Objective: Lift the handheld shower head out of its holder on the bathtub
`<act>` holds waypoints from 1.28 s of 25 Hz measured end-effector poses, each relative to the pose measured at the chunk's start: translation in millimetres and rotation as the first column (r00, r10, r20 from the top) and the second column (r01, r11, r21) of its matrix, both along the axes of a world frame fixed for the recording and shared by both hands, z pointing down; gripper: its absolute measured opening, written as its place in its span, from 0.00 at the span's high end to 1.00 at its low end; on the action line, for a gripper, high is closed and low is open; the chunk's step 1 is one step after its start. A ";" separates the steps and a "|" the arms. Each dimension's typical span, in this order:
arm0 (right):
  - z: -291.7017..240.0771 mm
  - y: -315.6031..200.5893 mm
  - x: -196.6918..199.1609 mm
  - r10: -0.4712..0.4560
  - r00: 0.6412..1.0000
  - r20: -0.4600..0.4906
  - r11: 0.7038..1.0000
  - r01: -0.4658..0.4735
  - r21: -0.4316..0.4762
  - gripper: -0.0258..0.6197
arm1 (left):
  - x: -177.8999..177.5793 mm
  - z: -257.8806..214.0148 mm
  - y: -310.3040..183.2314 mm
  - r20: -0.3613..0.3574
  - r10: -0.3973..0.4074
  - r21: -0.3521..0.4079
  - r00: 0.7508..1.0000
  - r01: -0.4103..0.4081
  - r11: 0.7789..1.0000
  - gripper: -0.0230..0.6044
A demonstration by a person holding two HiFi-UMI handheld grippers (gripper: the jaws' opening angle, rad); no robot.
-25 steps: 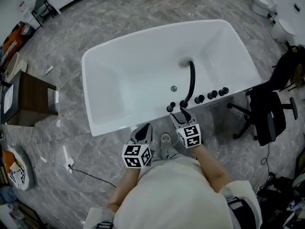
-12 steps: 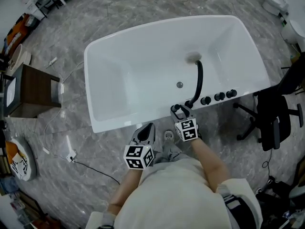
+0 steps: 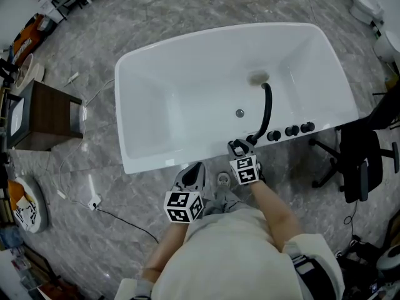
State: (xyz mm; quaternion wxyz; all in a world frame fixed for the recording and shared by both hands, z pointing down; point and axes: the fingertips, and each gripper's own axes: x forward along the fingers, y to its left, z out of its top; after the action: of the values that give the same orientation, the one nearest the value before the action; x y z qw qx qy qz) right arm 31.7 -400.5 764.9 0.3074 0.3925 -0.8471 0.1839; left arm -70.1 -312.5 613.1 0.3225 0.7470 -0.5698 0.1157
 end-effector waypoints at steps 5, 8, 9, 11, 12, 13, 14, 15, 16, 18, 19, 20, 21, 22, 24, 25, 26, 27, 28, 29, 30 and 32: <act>-5.6 2.4 2.0 -0.008 1.000 -0.018 1.000 0.008 -0.005 0.74 | 1.4 -2.1 2.4 -0.003 -0.003 -0.004 1.000 0.003 1.000 0.93; -9.7 5.1 2.2 0.008 1.000 0.000 1.000 -0.008 -0.003 0.74 | 0.2 -2.7 4.6 -0.005 -0.007 -0.001 1.000 0.007 1.000 0.93; -10.6 5.6 3.0 0.011 1.000 0.005 1.000 -0.011 0.001 0.74 | 0.2 -2.6 5.2 -0.007 -0.009 -0.001 1.000 0.009 1.000 0.93; -11.9 6.1 5.4 0.014 1.000 0.004 1.000 -0.014 0.007 0.74 | 1.9 -2.0 6.0 -0.012 -0.009 -0.002 1.000 0.009 1.000 0.93; -13.8 6.3 6.2 0.014 1.000 0.005 1.000 -0.014 0.013 0.74 | 3.5 -2.0 6.3 -0.013 -0.006 -0.002 1.000 0.006 1.000 0.93; -16.7 6.3 6.5 0.012 1.000 0.009 1.000 -0.013 0.023 0.74 | 5.3 -2.6 6.8 -0.013 0.000 0.000 1.000 0.000 1.000 0.93; -20.1 6.1 6.9 0.012 1.000 0.012 0.999 -0.012 0.036 0.74 | 7.0 -3.7 7.2 -0.013 0.007 0.003 1.000 -0.007 1.000 0.93; -23.5 5.9 7.5 0.015 1.000 0.014 0.999 -0.015 0.047 0.74 | 8.0 -5.2 7.4 -0.013 0.012 0.007 1.000 -0.012 1.000 0.93; -27.3 5.8 8.2 0.021 1.000 0.016 0.998 -0.022 0.054 0.74 | 8.3 -6.9 7.4 -0.014 0.015 0.012 1.000 -0.014 1.000 0.93; -37.8 6.0 9.6 0.031 0.999 0.023 0.997 -0.033 0.068 0.74 | 8.5 -9.9 8.2 -0.016 0.016 0.018 1.000 -0.015 1.000 0.93; -43.3 6.6 11.0 0.036 0.999 0.028 0.996 -0.038 0.076 0.74 | 9.4 -11.2 9.4 -0.016 0.017 0.020 1.000 -0.017 1.000 0.93; -48.9 7.5 12.8 0.040 0.999 0.032 0.996 -0.043 0.083 0.74 | 10.7 -12.5 11.2 -0.017 0.020 0.021 1.000 -0.020 1.000 0.93; -54.7 8.5 14.5 0.046 0.998 0.036 0.995 -0.050 0.089 0.74 | 11.9 -13.9 13.2 -0.017 0.024 0.022 1.000 -0.024 0.999 0.93; -60.3 9.3 15.8 0.053 0.998 0.040 0.994 -0.057 0.095 0.74 | 12.6 -15.4 15.3 -0.018 0.029 0.023 0.999 -0.028 0.999 0.93; -70.3 11.8 17.5 0.067 0.997 0.047 0.992 -0.071 0.105 0.74 | 12.2 -17.5 20.4 -0.020 0.034 0.025 0.999 -0.033 0.999 0.93; -75.1 13.9 17.9 0.072 0.996 0.053 0.991 -0.078 0.112 0.74 | 11.6 -17.8 23.8 -0.021 0.034 0.025 0.999 -0.033 0.999 0.93; -80.2 16.4 18.3 0.076 0.995 0.058 0.989 -0.083 0.120 0.74 | 10.9 -17.9 27.2 -0.022 0.034 0.025 0.999 -0.034 0.999 0.93; -85.7 18.7 18.5 0.079 0.995 0.063 0.988 -0.087 0.129 0.74 | 10.1 -18.2 30.5 -0.023 0.035 0.025 0.999 -0.034 0.999 0.93; -91.7 20.7 18.4 0.082 0.994 0.067 0.986 -0.090 0.141 0.74 | 9.3 -19.2 33.2 -0.026 0.036 0.026 0.999 -0.036 0.999 0.93; -98.1 22.6 18.1 0.084 0.994 0.070 0.984 -0.094 0.153 0.74 | 8.3 -20.7 35.7 -0.029 0.039 0.028 0.999 -0.038 0.999 0.93; -104.7 24.5 17.8 0.087 0.994 0.073 0.981 -0.098 0.165 0.74 | 7.3 -22.5 38.2 -0.032 0.042 0.030 0.999 -0.041 0.999 0.93; -117.5 29.1 17.2 0.095 0.992 0.082 0.977 -0.108 0.186 0.74 | 5.8 -25.2 43.8 -0.035 0.050 0.035 0.998 -0.049 0.998 0.93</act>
State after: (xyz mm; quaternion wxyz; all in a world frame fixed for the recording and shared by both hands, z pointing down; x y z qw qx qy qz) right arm 48.9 -371.4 647.4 0.2275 0.4558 -0.8503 0.1319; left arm -64.3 -268.7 587.9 0.3170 0.7683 -0.5469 0.1005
